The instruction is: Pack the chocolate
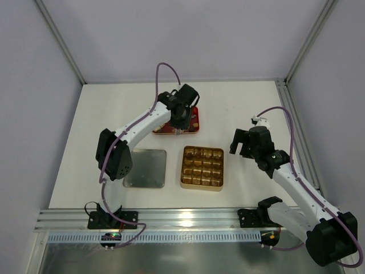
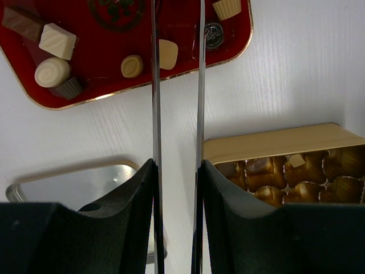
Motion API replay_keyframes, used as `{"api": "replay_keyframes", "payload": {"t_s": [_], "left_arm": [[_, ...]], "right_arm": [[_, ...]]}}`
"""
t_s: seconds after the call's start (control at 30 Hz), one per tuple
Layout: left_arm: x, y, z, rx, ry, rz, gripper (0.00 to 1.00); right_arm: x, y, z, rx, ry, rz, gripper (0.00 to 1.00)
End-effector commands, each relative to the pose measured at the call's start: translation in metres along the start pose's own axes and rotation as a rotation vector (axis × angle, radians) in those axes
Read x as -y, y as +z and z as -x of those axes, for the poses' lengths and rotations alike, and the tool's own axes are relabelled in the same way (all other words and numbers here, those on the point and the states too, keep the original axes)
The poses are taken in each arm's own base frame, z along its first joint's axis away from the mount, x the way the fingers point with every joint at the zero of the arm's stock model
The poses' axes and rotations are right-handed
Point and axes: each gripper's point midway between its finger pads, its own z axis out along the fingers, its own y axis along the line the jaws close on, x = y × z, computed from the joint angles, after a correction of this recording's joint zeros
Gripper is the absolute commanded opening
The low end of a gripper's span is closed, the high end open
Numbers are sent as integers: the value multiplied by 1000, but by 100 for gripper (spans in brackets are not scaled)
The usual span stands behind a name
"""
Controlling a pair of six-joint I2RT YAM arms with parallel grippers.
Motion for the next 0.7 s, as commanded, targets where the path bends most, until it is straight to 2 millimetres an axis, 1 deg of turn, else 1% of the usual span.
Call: {"api": "replay_keyframes", "payload": {"t_s": [0.0, 0.2, 0.67], "left_arm": [[8, -4, 23, 71, -25, -24, 36], [5, 1, 21, 61, -30, -9, 36], [-1, 6, 20, 44, -38, 9, 35]], "right_arm": [[2, -4, 7, 37, -8, -6, 100], [2, -4, 7, 37, -8, -6, 100], [2, -3, 7, 34, -12, -7, 100]]}}
